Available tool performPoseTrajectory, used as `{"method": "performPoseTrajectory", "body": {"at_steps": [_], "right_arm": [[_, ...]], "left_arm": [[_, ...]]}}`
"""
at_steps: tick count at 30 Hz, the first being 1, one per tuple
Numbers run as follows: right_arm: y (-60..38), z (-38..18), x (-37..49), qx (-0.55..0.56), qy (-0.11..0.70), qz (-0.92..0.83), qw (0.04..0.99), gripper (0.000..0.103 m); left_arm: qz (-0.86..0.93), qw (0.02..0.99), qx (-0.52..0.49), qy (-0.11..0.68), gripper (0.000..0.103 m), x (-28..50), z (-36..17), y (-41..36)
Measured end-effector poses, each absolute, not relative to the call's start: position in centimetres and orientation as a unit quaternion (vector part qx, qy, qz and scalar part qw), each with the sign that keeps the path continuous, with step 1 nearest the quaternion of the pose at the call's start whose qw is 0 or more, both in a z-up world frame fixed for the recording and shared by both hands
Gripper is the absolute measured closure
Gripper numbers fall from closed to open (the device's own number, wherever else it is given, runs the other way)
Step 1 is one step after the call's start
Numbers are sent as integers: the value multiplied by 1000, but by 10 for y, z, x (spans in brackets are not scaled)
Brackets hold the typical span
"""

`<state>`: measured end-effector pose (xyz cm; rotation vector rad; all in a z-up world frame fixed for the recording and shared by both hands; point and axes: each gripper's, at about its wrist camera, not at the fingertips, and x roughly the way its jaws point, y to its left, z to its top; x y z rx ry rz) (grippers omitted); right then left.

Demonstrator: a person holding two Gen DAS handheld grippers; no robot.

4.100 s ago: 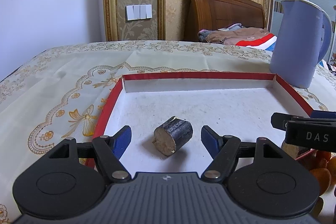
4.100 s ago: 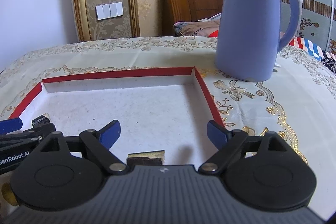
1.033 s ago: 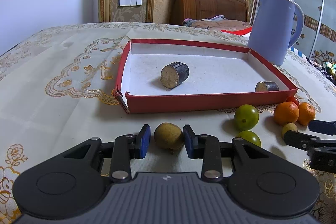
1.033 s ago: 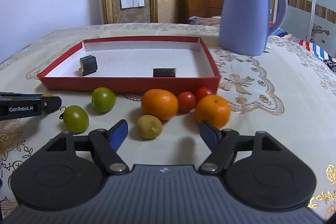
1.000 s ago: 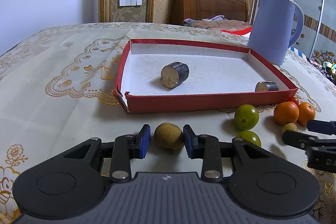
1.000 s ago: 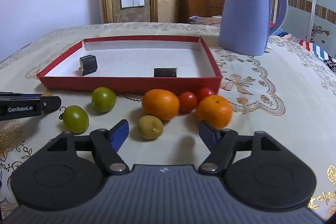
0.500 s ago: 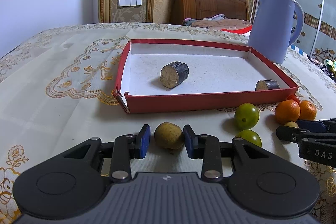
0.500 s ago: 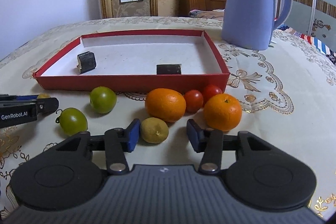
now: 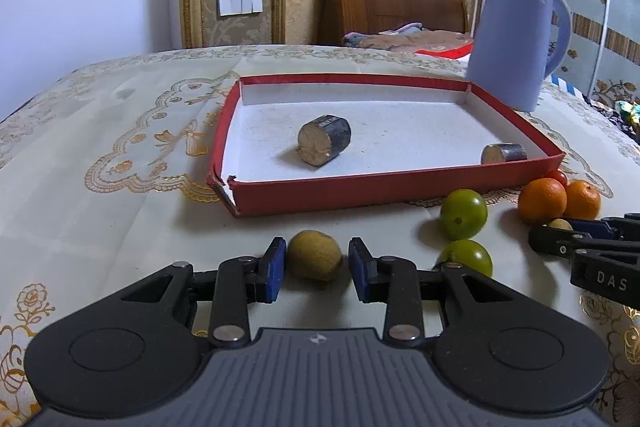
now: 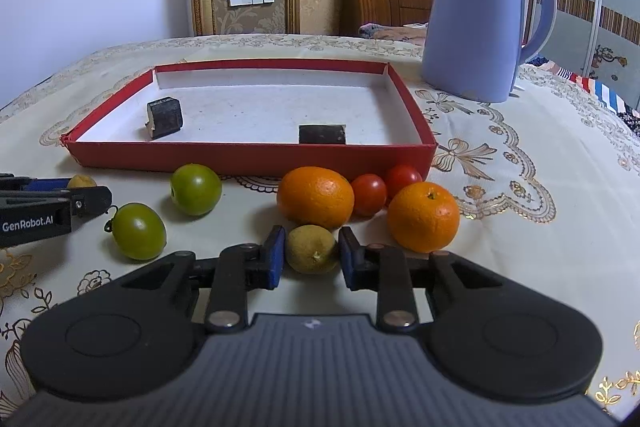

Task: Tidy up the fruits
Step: 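Grasp the brown kiwi with left tool while right tool grasps the yellow lime, then carry the kiwi and the yellow lime over the box with both tools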

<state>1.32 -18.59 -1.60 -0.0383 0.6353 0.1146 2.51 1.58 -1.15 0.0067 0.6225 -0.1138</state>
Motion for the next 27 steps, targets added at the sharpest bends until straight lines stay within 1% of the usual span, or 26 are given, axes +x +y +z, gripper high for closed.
{"method": "performPoseTrajectory", "body": {"at_steps": [2,4,27], "right_arm": [[-186,-16,13,-19,311,56,949,76],[-187,-16,12,-17,310,54,949,76],[-186,-9,0,-17,294,56,954,76]], "left_arm": [[-55,950,5,306,70,24,-11,15],[-50,951,5,306,74,24,-11,16],[-44,954,-2,297,74,18,-7,19]]}}
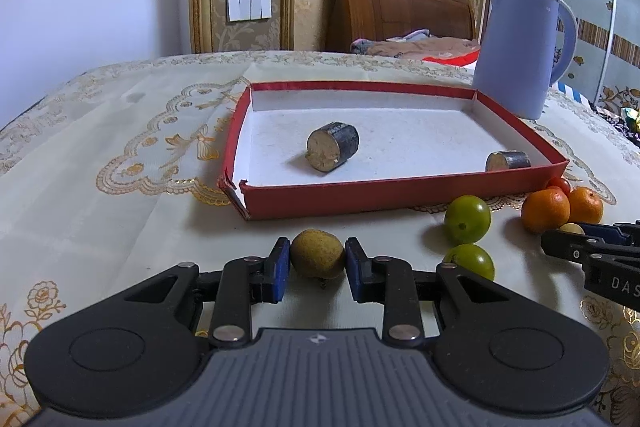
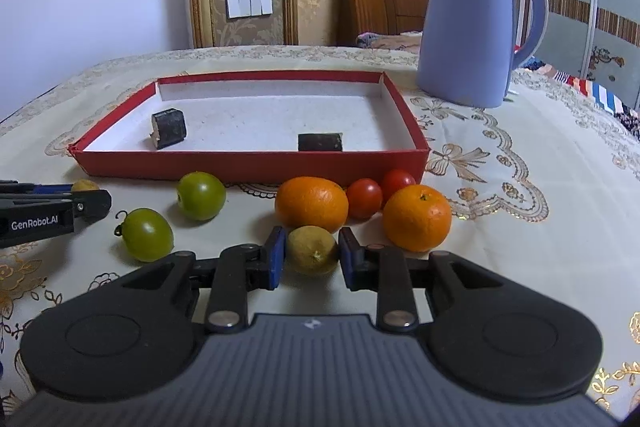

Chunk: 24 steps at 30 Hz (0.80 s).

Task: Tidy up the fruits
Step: 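Carry the kiwi and the yellow lime over the box with both tools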

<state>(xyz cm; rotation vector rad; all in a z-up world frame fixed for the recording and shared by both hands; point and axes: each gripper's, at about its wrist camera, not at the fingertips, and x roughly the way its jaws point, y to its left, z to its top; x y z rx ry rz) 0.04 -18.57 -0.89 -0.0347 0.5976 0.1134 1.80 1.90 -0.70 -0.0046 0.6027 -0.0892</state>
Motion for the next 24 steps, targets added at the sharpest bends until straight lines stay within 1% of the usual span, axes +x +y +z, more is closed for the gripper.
{"method": "performPoseTrajectory", "body": {"at_steps": [11,24], "right_arm": [[-186,11,1,-15,268,57,962,76],[-185,27,31,-16,247,54,967,76]], "left_arm": [[-55,957,3,284,74,13,7,3],[-60,956,-2,286,74,47,23,-14]]}}
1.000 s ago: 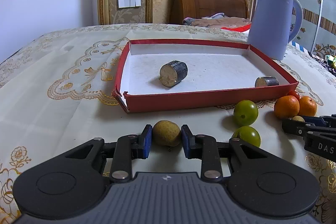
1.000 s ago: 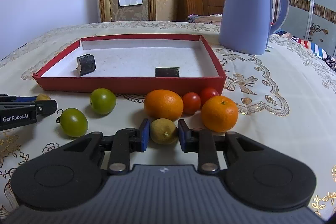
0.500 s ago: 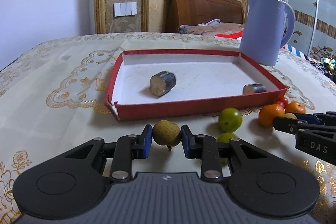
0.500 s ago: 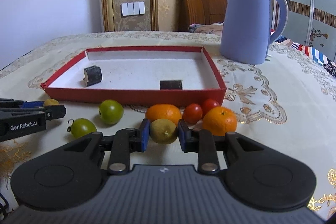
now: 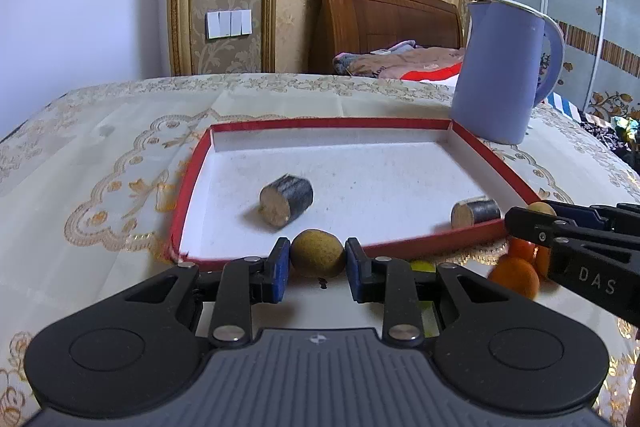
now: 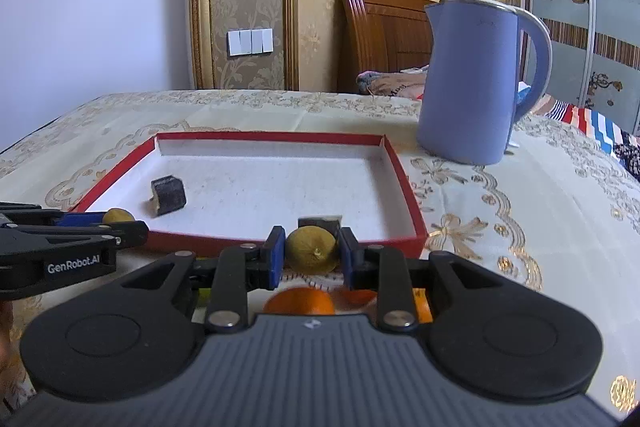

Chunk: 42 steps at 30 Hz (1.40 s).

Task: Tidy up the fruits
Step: 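Carry the kiwi and the yellow lime over the box with both tools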

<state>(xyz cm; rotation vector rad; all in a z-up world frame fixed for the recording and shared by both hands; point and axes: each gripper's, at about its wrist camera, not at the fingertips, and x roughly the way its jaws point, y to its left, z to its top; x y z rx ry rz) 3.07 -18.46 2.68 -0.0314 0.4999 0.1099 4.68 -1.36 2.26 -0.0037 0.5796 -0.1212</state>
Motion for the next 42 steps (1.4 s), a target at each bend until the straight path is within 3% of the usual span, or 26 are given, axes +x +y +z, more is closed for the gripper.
{"method": "performPoseTrajectory", "body": {"at_steps": [42], "right_arm": [[-193,-5,156,1,321,-3,947,76]], "left_arm": [[27,949,-1,313,74,134,-4,-9]]}}
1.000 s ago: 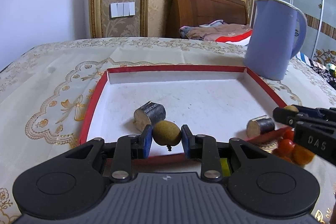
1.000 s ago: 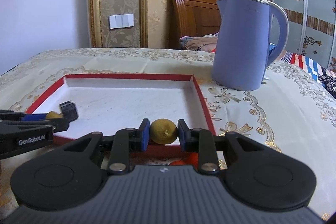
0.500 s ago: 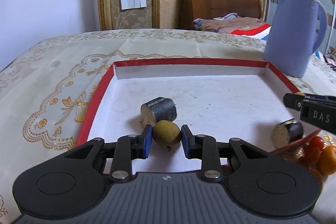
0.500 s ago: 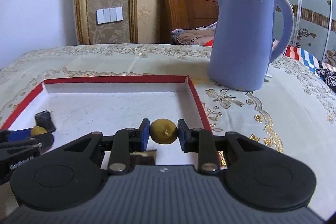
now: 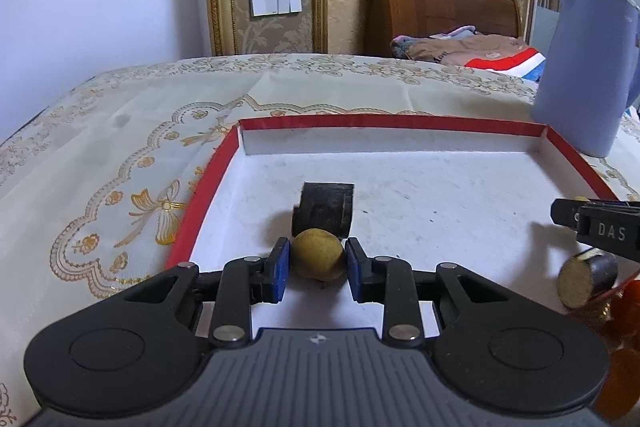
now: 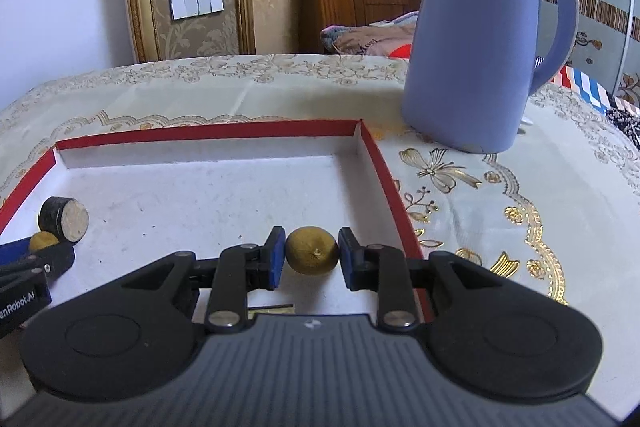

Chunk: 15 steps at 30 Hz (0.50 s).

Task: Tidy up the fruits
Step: 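Carry the kiwi and the yellow lime over the box with both tools, then lower both fruits into the box and open both tools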

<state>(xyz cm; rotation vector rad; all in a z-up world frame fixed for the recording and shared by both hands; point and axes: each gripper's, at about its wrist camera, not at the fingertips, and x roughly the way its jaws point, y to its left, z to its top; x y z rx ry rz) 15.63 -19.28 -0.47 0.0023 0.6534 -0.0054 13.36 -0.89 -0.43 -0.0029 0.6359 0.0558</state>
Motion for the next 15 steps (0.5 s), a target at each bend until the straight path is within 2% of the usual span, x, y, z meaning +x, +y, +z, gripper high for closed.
{"method": "performPoseTrajectory", "body": {"at_steps": [15], "right_arm": [[-191,-11,161,1,331,-2,944,76]], "left_arm": [[31,952,2,305,74,140,-7,-7]]}}
